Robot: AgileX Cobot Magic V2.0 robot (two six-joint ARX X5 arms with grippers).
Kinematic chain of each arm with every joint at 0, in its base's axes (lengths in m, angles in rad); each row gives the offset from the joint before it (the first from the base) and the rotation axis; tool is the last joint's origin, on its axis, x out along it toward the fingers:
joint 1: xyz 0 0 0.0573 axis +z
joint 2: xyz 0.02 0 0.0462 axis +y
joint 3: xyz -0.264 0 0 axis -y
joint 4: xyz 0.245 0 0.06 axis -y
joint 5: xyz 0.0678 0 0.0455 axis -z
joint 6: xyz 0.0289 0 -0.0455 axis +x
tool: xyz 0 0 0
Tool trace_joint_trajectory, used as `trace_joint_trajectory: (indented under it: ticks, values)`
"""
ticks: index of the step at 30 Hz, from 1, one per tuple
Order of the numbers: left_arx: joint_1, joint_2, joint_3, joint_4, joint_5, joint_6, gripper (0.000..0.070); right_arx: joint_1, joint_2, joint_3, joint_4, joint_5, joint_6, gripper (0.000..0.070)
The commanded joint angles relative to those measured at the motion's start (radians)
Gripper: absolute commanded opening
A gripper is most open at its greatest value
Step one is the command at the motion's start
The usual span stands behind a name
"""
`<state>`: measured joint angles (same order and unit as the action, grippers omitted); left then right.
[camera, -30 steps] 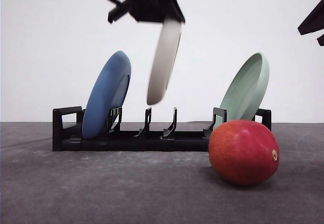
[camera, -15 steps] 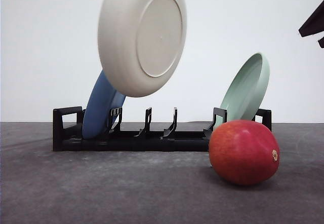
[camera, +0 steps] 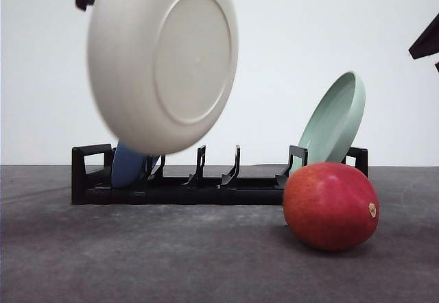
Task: Place pomegranate in white plate
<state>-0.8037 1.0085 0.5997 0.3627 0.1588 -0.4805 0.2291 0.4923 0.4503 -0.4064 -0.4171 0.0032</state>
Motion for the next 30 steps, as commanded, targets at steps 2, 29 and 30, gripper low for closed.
trace_joint_trajectory:
  ticks: [2,29,30]
  values:
    - [-0.033,-0.004,-0.001,-0.042,0.003,0.138,0.0010,0.005,0.002,0.015,-0.003,-0.002,-0.005,0.0338]
    - [-0.403,0.490,-0.001,-0.093,-0.545,0.664,0.0010,0.005,0.002,0.015,-0.005,-0.002,-0.005,0.0338]
    - [-0.408,0.500,-0.001,-0.087,-0.565,0.664,0.0010,0.005,0.002,0.016,-0.005,-0.002,-0.005,0.0338]
